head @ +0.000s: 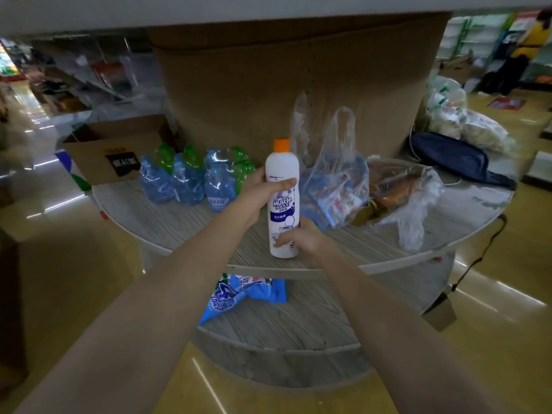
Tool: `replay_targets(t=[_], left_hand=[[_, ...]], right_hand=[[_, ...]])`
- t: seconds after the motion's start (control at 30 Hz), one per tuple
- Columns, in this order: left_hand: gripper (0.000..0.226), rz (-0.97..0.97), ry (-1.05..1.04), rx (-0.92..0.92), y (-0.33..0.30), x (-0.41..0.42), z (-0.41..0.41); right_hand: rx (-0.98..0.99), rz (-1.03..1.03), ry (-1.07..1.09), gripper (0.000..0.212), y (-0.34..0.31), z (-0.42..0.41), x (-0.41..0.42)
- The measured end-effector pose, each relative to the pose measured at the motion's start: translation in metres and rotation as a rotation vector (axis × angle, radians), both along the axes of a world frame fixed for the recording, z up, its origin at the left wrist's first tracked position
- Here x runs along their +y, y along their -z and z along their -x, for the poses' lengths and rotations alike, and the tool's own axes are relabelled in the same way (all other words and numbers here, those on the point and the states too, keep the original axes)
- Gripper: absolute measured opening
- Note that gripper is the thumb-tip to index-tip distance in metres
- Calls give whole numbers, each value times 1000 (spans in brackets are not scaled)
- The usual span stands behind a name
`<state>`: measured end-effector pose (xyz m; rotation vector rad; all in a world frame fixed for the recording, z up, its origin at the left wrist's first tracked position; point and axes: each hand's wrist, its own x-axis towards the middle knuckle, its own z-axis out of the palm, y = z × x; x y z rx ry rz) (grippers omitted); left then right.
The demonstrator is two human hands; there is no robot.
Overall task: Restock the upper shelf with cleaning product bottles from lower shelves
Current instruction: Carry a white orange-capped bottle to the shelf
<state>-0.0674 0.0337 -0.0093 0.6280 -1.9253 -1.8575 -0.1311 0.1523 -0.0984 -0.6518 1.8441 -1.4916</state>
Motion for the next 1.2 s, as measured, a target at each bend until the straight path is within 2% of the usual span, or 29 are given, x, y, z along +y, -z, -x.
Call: replay_targets(t=[0.17, 0.37, 0.47, 0.7, 0.77, 0.87, 0.93, 1.2], left_hand=[[62, -15, 35, -10, 1, 17, -45], [49, -41, 41, -35, 9, 47, -110], [54, -65, 56, -69, 29, 60, -145], [42, -217, 56, -88, 95, 87, -221], [36, -278, 16, -93, 116, 95, -238], [34, -363, -70, -111, 150, 105, -263], [44, -401, -112, -121, 174, 109, -279], [43, -537, -371, -163, 244, 147, -329]], right_hand=[[-16, 9, -20, 52, -6, -49, 26], [-133, -2, -13, 54, -2, -117, 59], [-124, -56, -46, 53, 14, -150, 78], [-207, -145, -46, 62, 65, -222, 111], [-247, -197, -68, 62, 85, -239, 116], [-311, -271, -153, 76, 118, -260, 122], [-361, -287, -203, 71, 137, -272, 127], [-467, -429, -450, 55, 193, -296, 151]])
